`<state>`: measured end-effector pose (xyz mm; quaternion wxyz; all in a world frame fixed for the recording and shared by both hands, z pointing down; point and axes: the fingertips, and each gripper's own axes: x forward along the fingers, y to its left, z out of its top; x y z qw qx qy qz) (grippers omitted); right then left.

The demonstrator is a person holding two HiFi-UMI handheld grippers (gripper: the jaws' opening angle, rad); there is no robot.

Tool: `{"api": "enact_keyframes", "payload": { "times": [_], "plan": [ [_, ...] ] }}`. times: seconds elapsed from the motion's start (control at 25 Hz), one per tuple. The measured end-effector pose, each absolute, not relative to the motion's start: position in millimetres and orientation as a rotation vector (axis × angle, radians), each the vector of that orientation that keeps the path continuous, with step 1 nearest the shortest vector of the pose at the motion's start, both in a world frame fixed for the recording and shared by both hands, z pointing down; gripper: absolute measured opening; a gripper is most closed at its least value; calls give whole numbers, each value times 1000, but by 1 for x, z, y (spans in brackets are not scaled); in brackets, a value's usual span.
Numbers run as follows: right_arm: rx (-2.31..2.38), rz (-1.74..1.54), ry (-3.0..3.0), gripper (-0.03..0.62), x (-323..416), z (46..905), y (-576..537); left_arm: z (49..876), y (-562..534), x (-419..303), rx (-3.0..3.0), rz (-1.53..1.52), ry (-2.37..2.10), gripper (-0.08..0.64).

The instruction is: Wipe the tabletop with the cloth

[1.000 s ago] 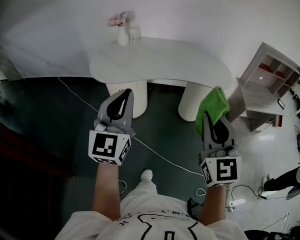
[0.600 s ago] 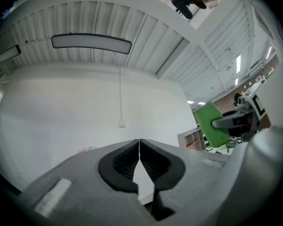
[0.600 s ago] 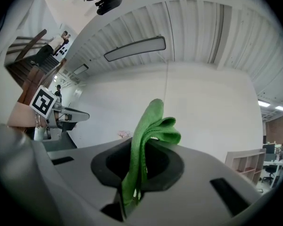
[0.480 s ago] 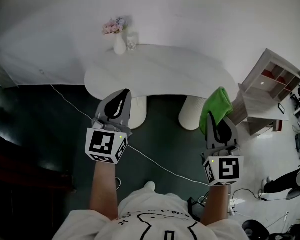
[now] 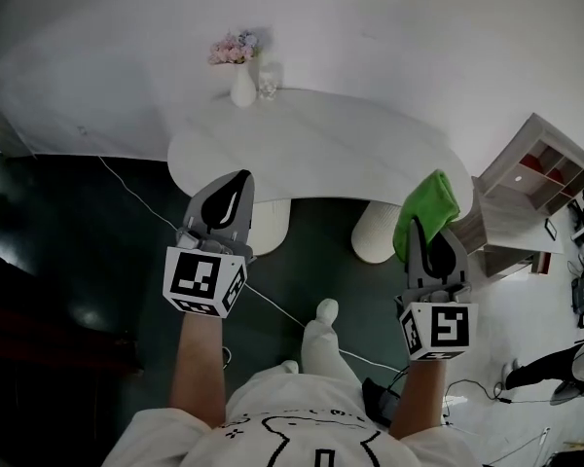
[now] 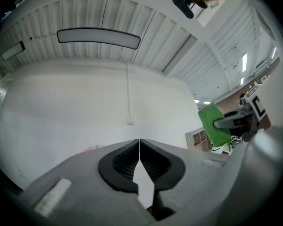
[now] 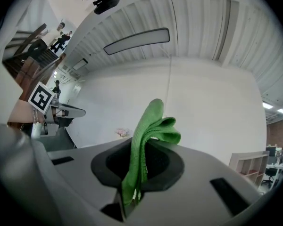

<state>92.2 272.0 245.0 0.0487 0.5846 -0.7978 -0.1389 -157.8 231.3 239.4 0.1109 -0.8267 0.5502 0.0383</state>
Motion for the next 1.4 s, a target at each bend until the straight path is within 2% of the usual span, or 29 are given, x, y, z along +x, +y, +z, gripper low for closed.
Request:
{"api": "enact_keyframes", "payload": {
  "times": [0.56, 1.4],
  "plan": [
    [1712, -460, -2451, 44, 100, 253, 154, 252, 125, -157, -2383, 123, 1714, 18],
    [1546, -328, -2587, 45, 123, 276, -106, 260, -91, -140, -2269, -33, 1873, 18]
  ]
}}
